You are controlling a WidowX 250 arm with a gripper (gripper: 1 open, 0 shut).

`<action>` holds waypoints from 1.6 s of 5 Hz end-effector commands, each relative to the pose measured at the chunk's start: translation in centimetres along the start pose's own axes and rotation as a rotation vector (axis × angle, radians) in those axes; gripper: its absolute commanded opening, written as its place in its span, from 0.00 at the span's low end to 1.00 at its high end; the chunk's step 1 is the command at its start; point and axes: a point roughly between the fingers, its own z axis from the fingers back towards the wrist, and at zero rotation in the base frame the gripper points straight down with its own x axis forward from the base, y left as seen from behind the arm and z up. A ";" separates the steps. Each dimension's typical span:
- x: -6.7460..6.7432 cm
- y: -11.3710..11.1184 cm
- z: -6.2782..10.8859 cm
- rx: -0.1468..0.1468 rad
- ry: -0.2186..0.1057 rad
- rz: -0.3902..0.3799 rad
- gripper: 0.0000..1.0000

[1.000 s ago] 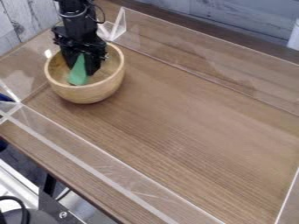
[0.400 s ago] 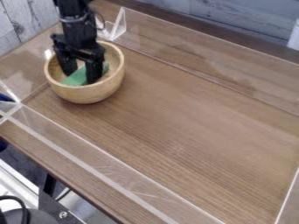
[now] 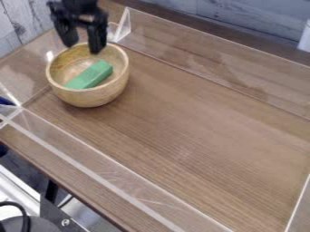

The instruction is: Put the green block in the brown bowl

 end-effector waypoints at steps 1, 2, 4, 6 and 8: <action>2.2 -0.7 5.5 0.002 -0.093 0.011 1.00; 1.7 -0.1 3.4 -0.005 -0.065 0.017 1.00; 1.1 0.3 2.8 -0.003 -0.093 0.005 1.00; 1.4 1.0 1.8 0.000 -0.073 -0.037 1.00; 1.8 0.6 2.0 -0.018 -0.054 -0.050 1.00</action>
